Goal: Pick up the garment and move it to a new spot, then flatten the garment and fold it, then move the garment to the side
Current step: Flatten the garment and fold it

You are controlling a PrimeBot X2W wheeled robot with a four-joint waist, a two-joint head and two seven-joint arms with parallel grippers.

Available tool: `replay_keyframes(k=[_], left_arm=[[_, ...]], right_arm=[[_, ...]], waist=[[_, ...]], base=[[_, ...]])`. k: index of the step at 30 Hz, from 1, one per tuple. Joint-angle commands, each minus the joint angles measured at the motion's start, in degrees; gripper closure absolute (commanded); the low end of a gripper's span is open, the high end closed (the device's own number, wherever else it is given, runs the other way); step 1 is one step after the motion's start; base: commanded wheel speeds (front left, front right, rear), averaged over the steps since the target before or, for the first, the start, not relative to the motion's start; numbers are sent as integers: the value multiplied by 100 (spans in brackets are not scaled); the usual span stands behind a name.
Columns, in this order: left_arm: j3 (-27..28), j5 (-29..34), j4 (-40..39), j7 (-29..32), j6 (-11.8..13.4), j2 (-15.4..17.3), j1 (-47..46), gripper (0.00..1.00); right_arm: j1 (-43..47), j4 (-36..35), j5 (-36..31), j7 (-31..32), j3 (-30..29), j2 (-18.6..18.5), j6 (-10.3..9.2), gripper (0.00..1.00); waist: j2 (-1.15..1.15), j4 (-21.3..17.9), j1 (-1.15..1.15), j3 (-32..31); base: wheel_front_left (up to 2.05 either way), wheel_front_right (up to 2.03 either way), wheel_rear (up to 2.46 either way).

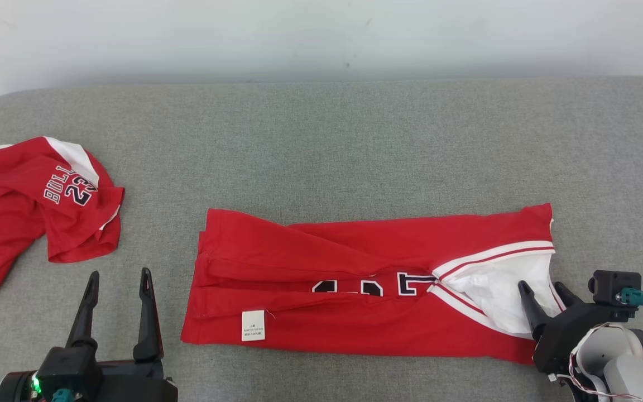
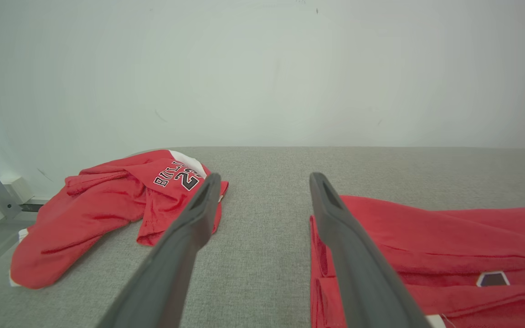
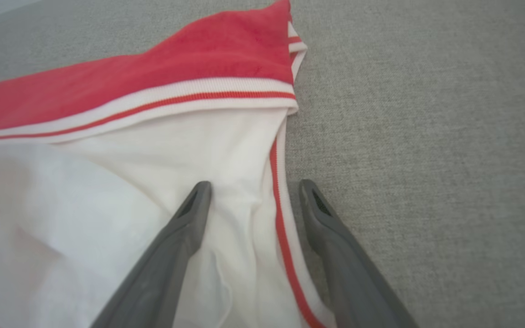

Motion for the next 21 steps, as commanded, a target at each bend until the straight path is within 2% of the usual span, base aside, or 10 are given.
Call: replay_keyframes(k=[1,3,9,18,21], left_arm=[[22,52,18,-17,-6,-35,28,0],[62,69,5,-17,-49,-61,18,0],[142,150,61,-17,-102,-121,108,0],[233,249,130,-17,-168,-187,183,0],[288,248,124,-18,-176,-219,224,0]], right_arm=[[14,131,87,103,87,56,7,0],[-39,226,140,124,172,44,7,100],[-245,461,339,-15,281,-129,-3,100],[-374,752,205,-386,-269,-1004,-3,100],[-353,634,93,-423,-448,-1164,-2,100]], waist=[[0,1,1,-5],[0,-4,1,-9],[0,-75,1,-79],[0,-184,1,-231],[0,-269,1,-248]], base=[[0,0,0],[0,0,0],[0,0,0],[0,0,0],[0,0,0]])
